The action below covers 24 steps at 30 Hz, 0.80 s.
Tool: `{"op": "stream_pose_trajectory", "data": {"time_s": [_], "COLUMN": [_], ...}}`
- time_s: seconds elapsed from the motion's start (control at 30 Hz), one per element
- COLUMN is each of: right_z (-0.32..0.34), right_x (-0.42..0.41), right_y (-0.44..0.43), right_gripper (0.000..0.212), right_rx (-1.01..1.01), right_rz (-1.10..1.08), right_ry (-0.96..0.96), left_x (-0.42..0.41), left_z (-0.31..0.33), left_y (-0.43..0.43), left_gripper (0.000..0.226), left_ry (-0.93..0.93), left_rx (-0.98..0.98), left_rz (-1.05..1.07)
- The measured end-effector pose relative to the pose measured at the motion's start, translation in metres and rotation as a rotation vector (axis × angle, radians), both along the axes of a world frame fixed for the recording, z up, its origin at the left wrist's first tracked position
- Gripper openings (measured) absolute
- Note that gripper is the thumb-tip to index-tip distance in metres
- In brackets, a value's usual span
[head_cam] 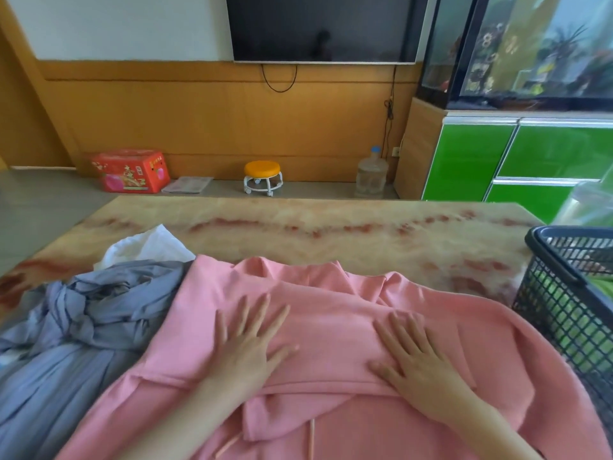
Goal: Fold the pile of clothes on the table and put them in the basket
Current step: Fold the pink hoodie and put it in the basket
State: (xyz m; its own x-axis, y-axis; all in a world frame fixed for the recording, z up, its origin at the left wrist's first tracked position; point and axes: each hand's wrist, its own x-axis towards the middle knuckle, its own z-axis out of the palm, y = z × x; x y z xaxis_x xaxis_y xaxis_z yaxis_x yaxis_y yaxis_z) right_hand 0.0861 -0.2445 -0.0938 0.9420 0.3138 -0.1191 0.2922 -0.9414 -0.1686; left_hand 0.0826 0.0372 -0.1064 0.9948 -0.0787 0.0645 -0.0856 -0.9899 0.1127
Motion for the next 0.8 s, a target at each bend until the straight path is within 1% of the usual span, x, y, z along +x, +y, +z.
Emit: {"op": "stream_pose_trajectory", "data": {"time_s": [0.07, 0.17, 0.23, 0.3, 0.33, 0.37, 0.4, 0.47, 0.5, 0.63, 0.8], "right_z": [-0.010, -0.011, -0.004, 0.005, 0.009, 0.009, 0.007, -0.001, -0.006, -0.009, -0.010], "right_x": [0.002, 0.001, -0.003, -0.009, -0.012, -0.014, -0.017, -0.022, -0.022, -0.020, -0.018], "right_y": [0.002, 0.002, 0.000, 0.000, 0.000, 0.000, -0.001, -0.001, -0.001, 0.001, 0.001], "right_gripper": [0.109, 0.107, 0.109, 0.112, 0.111, 0.110, 0.110, 0.109, 0.110, 0.112, 0.113], "right_rx": [-0.007, 0.010, 0.026, 0.026, 0.030, 0.026, 0.020, 0.025, 0.028, 0.032, 0.025], "right_rz": [-0.030, -0.027, -0.023, -0.037, -0.049, -0.059, -0.060, -0.057, -0.059, -0.068, -0.072], "right_ry": [0.012, -0.007, 0.003, -0.004, -0.021, -0.026, -0.018, 0.005, 0.007, 0.008, 0.048], "left_x": [-0.001, 0.002, 0.001, -0.001, 0.000, 0.000, 0.000, -0.004, -0.005, -0.005, -0.002], "left_z": [-0.011, -0.008, -0.007, -0.007, -0.007, -0.005, -0.003, -0.003, -0.005, -0.012, -0.012], "left_y": [0.004, 0.005, 0.001, 0.006, 0.014, 0.024, 0.034, 0.047, 0.050, 0.047, 0.048], "left_gripper": [0.104, 0.109, 0.113, 0.120, 0.121, 0.119, 0.112, 0.094, 0.089, 0.085, 0.084], "left_ry": [0.065, 0.084, 0.106, 0.066, -0.012, -0.086, -0.112, -0.080, -0.066, -0.105, -0.045], "left_rx": [-0.048, -0.039, -0.025, 0.020, 0.035, 0.074, 0.127, 0.118, 0.112, 0.122, 0.153], "left_rz": [0.096, 0.133, 0.143, 0.185, 0.218, 0.234, 0.231, 0.221, 0.216, 0.184, 0.171]}}
